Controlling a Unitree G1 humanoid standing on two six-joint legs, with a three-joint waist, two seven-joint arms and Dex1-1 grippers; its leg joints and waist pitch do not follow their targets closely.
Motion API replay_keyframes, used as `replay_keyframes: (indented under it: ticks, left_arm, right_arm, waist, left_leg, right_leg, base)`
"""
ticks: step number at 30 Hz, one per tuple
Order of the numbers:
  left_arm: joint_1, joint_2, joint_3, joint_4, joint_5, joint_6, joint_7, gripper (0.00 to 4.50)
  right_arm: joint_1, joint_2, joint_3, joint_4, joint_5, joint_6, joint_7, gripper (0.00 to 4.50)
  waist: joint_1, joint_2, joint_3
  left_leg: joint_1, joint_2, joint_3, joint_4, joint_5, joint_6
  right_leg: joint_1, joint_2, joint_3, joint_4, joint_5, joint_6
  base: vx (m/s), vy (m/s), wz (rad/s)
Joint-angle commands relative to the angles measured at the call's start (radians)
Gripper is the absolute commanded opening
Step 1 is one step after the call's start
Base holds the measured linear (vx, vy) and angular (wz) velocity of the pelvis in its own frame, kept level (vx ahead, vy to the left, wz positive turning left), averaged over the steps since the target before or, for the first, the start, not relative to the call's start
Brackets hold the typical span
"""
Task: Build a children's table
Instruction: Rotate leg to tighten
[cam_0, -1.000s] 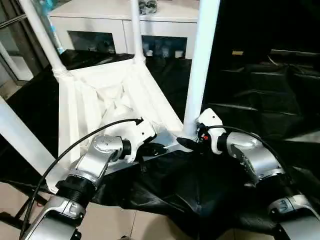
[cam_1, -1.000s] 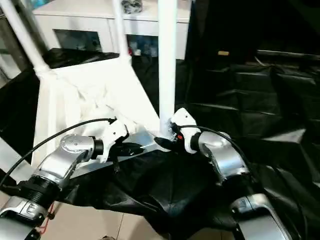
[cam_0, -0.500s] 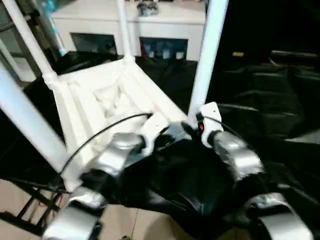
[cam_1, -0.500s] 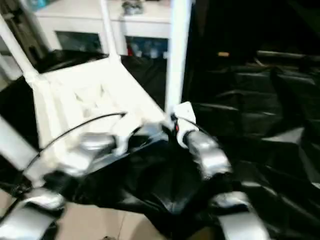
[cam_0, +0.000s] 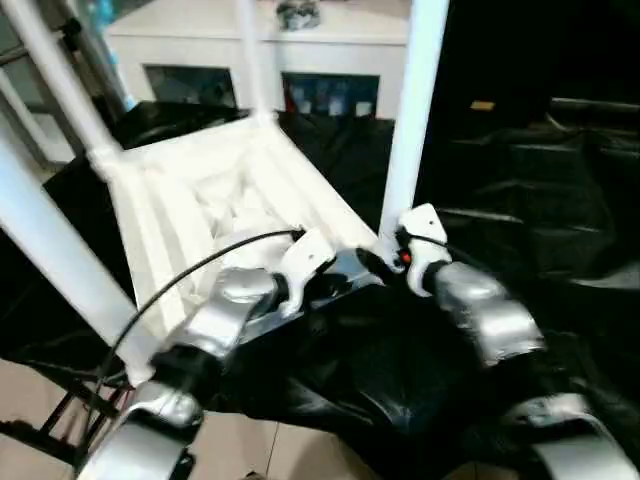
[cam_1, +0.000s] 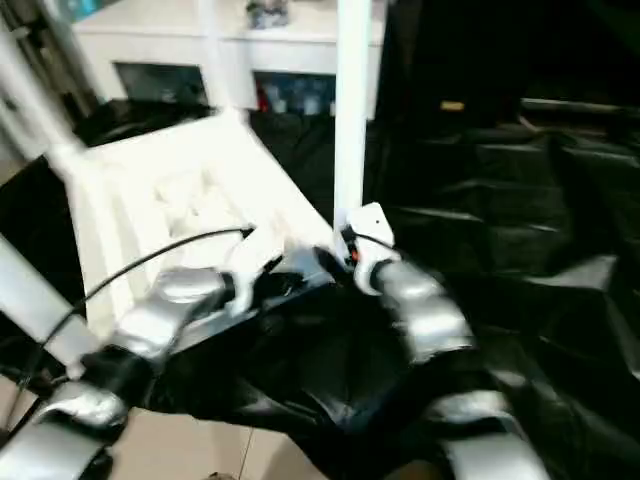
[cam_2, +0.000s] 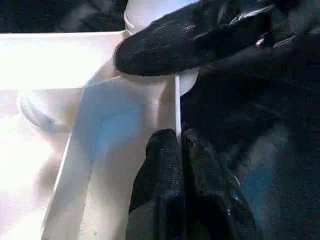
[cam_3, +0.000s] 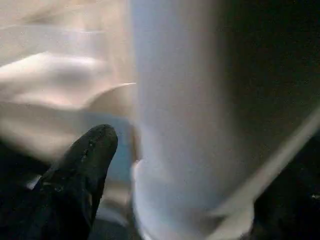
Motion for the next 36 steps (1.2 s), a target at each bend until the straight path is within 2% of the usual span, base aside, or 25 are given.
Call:
replay_keyframes:
  ticks: [1, 3, 5, 6, 8, 10, 11, 14, 15, 18, 19, 20, 23, 26, 28, 29, 31, 32, 33, 34, 36]
  left_arm:
    - [0.022, 0.011, -0.030, -0.044, -0.043, -0.016, -0.107, 0.00]
    - [0.029, 0.033, -0.033, -0.060, -0.052, -0.016, -0.153, 0.00]
    - [0.037, 0.067, -0.046, -0.081, -0.062, -0.019, -0.224, 0.00]
    - [0.041, 0.080, -0.053, -0.090, -0.064, -0.019, -0.250, 0.00]
    - [0.046, 0.106, -0.061, -0.110, -0.077, -0.014, -0.306, 0.00]
    - [0.049, 0.133, -0.069, -0.127, -0.093, -0.001, -0.363, 0.00]
    - [0.049, 0.137, -0.070, -0.130, -0.095, 0.001, -0.372, 0.00]
    - [0.048, 0.155, -0.072, -0.136, -0.103, -0.001, -0.409, 0.00]
    - [0.048, 0.158, -0.071, -0.137, -0.104, 0.001, -0.413, 0.00]
    - [0.049, 0.167, -0.069, -0.145, -0.113, 0.011, -0.436, 0.00]
    - [0.051, 0.168, -0.067, -0.146, -0.114, 0.011, -0.436, 0.00]
    - [0.052, 0.169, -0.066, -0.147, -0.113, 0.010, -0.435, 0.00]
    - [0.053, 0.169, -0.066, -0.147, -0.116, 0.012, -0.432, 0.00]
    - [0.049, 0.153, -0.058, -0.128, -0.104, 0.003, -0.390, 0.00]
    - [0.025, 0.118, -0.041, -0.075, -0.073, -0.013, -0.289, 0.00]
    - [0.024, 0.116, -0.039, -0.072, -0.072, -0.014, -0.285, 0.00]
    - [-0.009, 0.064, -0.012, -0.019, -0.060, -0.013, -0.170, 0.00]
    - [-0.009, 0.064, -0.012, -0.019, -0.060, -0.013, -0.170, 0.00]
    - [-0.026, 0.034, -0.001, 0.005, -0.053, -0.009, -0.112, 0.00]
    - [-0.038, 0.015, 0.006, 0.022, -0.046, -0.007, -0.070, 0.00]
    - [-0.058, -0.017, 0.015, 0.050, -0.031, -0.001, 0.003, 0.00]
  right_arm:
    - [0.018, -0.042, 0.042, -0.063, 0.028, 0.014, 0.137, 4.06]
    - [0.030, -0.079, 0.057, -0.090, 0.037, 0.014, 0.211, 4.06]
    - [0.047, -0.128, 0.084, -0.127, 0.050, 0.016, 0.312, 4.06]
    - [0.054, -0.146, 0.094, -0.142, 0.055, 0.018, 0.351, 4.06]
    - [0.057, -0.168, 0.111, -0.160, 0.060, 0.028, 0.395, 4.06]
    - [0.052, -0.178, 0.121, -0.163, 0.062, 0.035, 0.422, 4.06]
    - [0.051, -0.179, 0.122, -0.163, 0.062, 0.035, 0.425, 3.91]
    - [0.044, -0.178, 0.126, -0.158, 0.058, 0.031, 0.435, 3.91]
    - [0.042, -0.176, 0.126, -0.157, 0.058, 0.032, 0.436, 3.58]
    - [0.040, -0.175, 0.129, -0.165, 0.064, 0.038, 0.457, 3.51]
    - [0.042, -0.173, 0.130, -0.168, 0.065, 0.042, 0.462, 3.27]
    - [0.044, -0.172, 0.131, -0.171, 0.065, 0.043, 0.464, 3.16]
    - [0.052, -0.169, 0.138, -0.180, 0.067, 0.049, 0.468, 2.99]
    - [0.061, -0.152, 0.133, -0.172, 0.057, 0.022, 0.431, 2.77]
    - [0.057, -0.114, 0.113, -0.132, 0.039, 0.009, 0.347, 2.74]
    - [0.056, -0.112, 0.112, -0.130, 0.038, 0.010, 0.342, 2.72]
    - [0.040, -0.048, 0.078, -0.057, 0.010, 0.013, 0.190, 2.72]
    - [0.040, -0.047, 0.077, -0.057, 0.010, 0.013, 0.189, 2.71]
    - [0.029, -0.008, 0.053, -0.019, 0.003, 0.018, 0.098, 2.70]
    - [0.023, 0.017, 0.037, 0.001, 0.005, 0.023, 0.047, 2.70]
    - [0.010, 0.062, 0.005, 0.036, 0.011, 0.039, -0.044, 2.70]
  waist:
    - [0.005, -0.018, -0.061]
    - [0.008, -0.016, -0.062]
    - [0.011, -0.020, -0.061]
    - [0.017, -0.016, -0.060]
    - [0.021, -0.017, -0.058]
    - [0.023, -0.017, -0.057]
    - [0.023, -0.017, -0.057]
    - [0.023, -0.018, -0.058]
    - [0.023, -0.019, -0.058]
    - [0.024, -0.019, -0.060]
    - [0.024, -0.024, -0.060]
    - [0.025, -0.021, -0.060]
    - [0.025, -0.024, -0.060]
    - [0.024, -0.026, -0.059]
    - [0.022, -0.024, -0.058]
    - [0.020, -0.026, -0.056]
    - [0.019, -0.025, -0.054]
    - [0.016, -0.025, -0.053]
    - [0.012, -0.026, -0.054]
    - [0.010, -0.024, -0.052]
    - [0.005, -0.026, -0.054]
  left_leg:
    - [0.004, 0.069, -0.032, -0.059, -0.153, 0.099]
    - [0.006, 0.072, -0.031, -0.058, -0.148, 0.100]
    - [0.006, 0.071, -0.031, -0.058, -0.167, 0.097]
    - [0.008, 0.075, -0.031, -0.060, -0.169, 0.094]
    - [0.013, 0.076, -0.030, -0.061, -0.188, 0.082]
    - [0.012, 0.075, -0.030, -0.063, -0.192, 0.073]
    - [0.013, 0.075, -0.030, -0.064, -0.196, 0.066]
    - [0.013, 0.076, -0.031, -0.064, -0.195, 0.058]
    - [0.012, 0.075, -0.031, -0.064, -0.188, 0.057]
    - [0.011, 0.075, -0.030, -0.062, -0.171, 0.062]
    - [0.010, 0.074, -0.030, -0.061, -0.167, 0.064]
    - [0.010, 0.075, -0.030, -0.061, -0.158, 0.067]
    - [0.009, 0.074, -0.030, -0.060, -0.152, 0.071]
    - [0.010, 0.074, -0.029, -0.060, -0.157, 0.068]
    - [0.010, 0.073, -0.029, -0.060, -0.161, 0.062]
    - [0.013, 0.071, -0.030, -0.061, -0.176, 0.052]
    - [0.015, 0.071, -0.032, -0.063, -0.195, 0.038]
    - [0.015, 0.070, -0.031, -0.063, -0.204, 0.031]
    - [0.016, 0.070, -0.035, -0.065, -0.221, 0.016]
    - [0.015, 0.070, -0.036, -0.067, -0.223, 0.012]
    - [0.018, 0.069, -0.036, -0.066, -0.230, 0.007]
  right_leg:
    - [0.049, -0.087, 0.062, -0.072, -0.167, -0.207]
    - [0.047, -0.087, 0.062, -0.070, -0.159, -0.215]
    - [0.047, -0.086, 0.061, -0.073, -0.183, -0.214]
    - [0.045, -0.087, 0.062, -0.072, -0.194, -0.208]
    - [0.041, -0.086, 0.064, -0.076, -0.216, -0.208]
    - [0.042, -0.087, 0.064, -0.076, -0.233, -0.209]
    - [0.040, -0.087, 0.064, -0.076, -0.239, -0.207]
    - [0.040, -0.087, 0.065, -0.073, -0.216, -0.216]
    - [0.042, -0.088, 0.065, -0.072, -0.206, -0.218]
    - [0.043, -0.088, 0.065, -0.069, -0.186, -0.223]
    - [0.044, -0.088, 0.065, -0.068, -0.181, -0.224]
    - [0.044, -0.088, 0.064, -0.066, -0.172, -0.226]
    - [0.044, -0.088, 0.064, -0.066, -0.173, -0.227]
    - [0.043, -0.088, 0.065, -0.069, -0.189, -0.223]
    - [0.041, -0.088, 0.065, -0.070, -0.206, -0.218]
    - [0.041, -0.089, 0.065, -0.076, -0.230, -0.213]
    - [0.040, -0.090, 0.065, -0.079, -0.264, -0.206]
    - [0.037, -0.088, 0.065, -0.082, -0.280, -0.203]
    - [0.041, -0.091, 0.064, -0.083, -0.310, -0.191]
    - [0.040, -0.091, 0.065, -0.084, -0.313, -0.189]
    - [0.039, -0.090, 0.064, -0.085, -0.307, -0.187]
  base:
    - [0.000, 0.000, 0.00]
    - [0.000, 0.000, 0.00]
    - [0.000, 0.000, 0.00]
    - [0.000, 0.000, 0.00]
    - [0.000, 0.000, 0.00]
    - [0.000, 0.000, 0.00]
    - [0.000, 0.000, 0.00]
    - [0.000, 0.000, 0.00]
    - [0.000, 0.000, 0.00]
    - [0.000, 0.000, 0.00]
    - [0.000, 0.000, 0.00]
    - [0.000, 0.000, 0.00]
    - [0.000, 0.000, 0.00]
    - [0.000, 0.000, 0.00]
    - [0.000, 0.000, 0.00]
    - [0.000, 0.000, 0.00]
    - [0.000, 0.000, 0.00]
    - [0.000, 0.000, 0.00]
    - [0.000, 0.000, 0.00]
    - [0.000, 0.000, 0.00]
    - [0.000, 0.000, 0.00]
